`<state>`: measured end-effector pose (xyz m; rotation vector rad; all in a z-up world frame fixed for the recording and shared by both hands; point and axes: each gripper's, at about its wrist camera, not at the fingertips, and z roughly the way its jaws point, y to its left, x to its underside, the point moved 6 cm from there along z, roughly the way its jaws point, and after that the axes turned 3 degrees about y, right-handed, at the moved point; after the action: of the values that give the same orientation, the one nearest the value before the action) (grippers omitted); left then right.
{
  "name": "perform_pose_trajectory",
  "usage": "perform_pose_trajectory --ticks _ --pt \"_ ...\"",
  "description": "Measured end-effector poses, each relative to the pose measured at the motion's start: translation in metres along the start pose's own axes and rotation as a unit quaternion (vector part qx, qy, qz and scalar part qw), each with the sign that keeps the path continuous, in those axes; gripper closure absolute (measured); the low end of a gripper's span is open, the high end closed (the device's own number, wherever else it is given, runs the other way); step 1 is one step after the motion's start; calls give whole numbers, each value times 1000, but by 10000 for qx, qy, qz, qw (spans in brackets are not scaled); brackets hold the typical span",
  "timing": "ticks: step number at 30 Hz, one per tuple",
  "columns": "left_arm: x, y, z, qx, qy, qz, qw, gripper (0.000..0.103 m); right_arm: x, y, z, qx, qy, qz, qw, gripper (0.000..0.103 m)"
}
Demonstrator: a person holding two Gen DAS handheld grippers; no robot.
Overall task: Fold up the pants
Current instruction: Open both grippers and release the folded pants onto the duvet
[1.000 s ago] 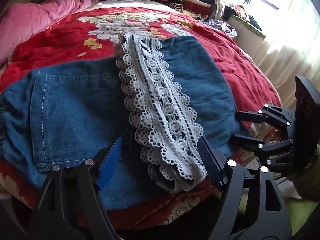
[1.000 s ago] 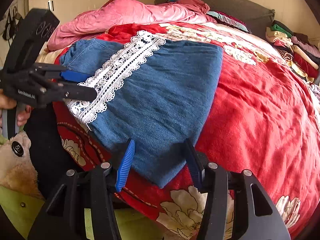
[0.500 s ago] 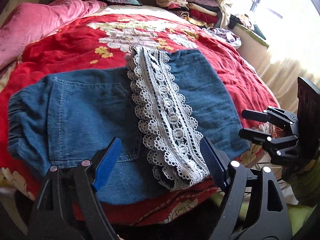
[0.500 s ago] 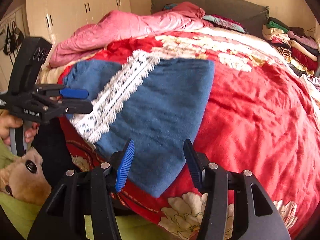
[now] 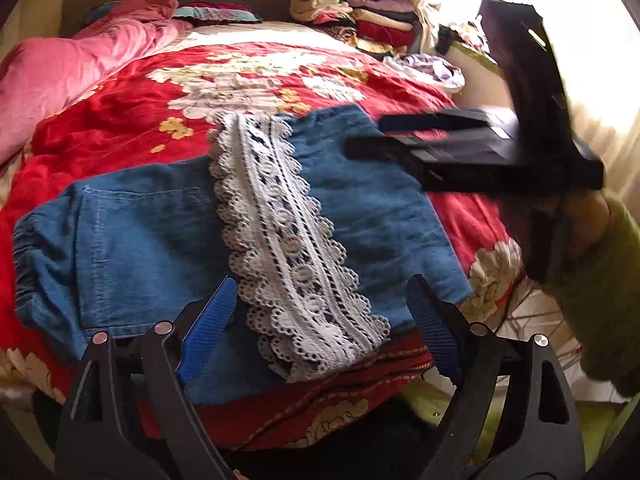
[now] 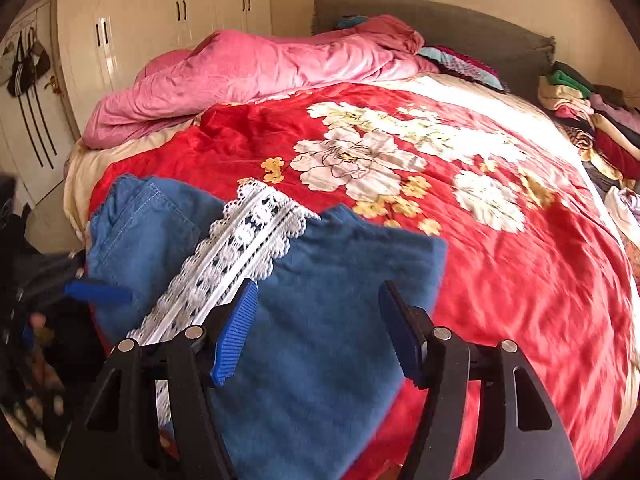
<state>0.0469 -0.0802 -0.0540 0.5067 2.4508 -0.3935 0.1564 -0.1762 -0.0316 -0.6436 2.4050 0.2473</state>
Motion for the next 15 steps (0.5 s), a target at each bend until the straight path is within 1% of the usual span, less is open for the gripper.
perform_pose_trajectory --ticks 3,5,7,8,10,12,15 --pt "6 -2 13 -39 262 68 9996 24 -14 -2 24 15 185 -27 9998 41" --pt "9 1 20 -37 400 28 9992 24 -20 -3 37 -33 258 -52 9996 41" --pt "13 7 27 -48 554 -80 9984 24 -22 -6 51 53 431 -32 9991 41" --pt "15 9 29 -28 582 -131 9982 24 -21 -7 58 44 517 8 9987 41" --pt "16 11 29 28 576 -181 9982 24 -19 -11 69 -1 640 162 9978 36" --pt "16 12 29 54 560 -201 9982 24 -19 -14 74 -37 651 236 9976 33" --pt "16 13 25 49 489 -228 9985 24 -19 -16 73 -85 623 357 9974 32"
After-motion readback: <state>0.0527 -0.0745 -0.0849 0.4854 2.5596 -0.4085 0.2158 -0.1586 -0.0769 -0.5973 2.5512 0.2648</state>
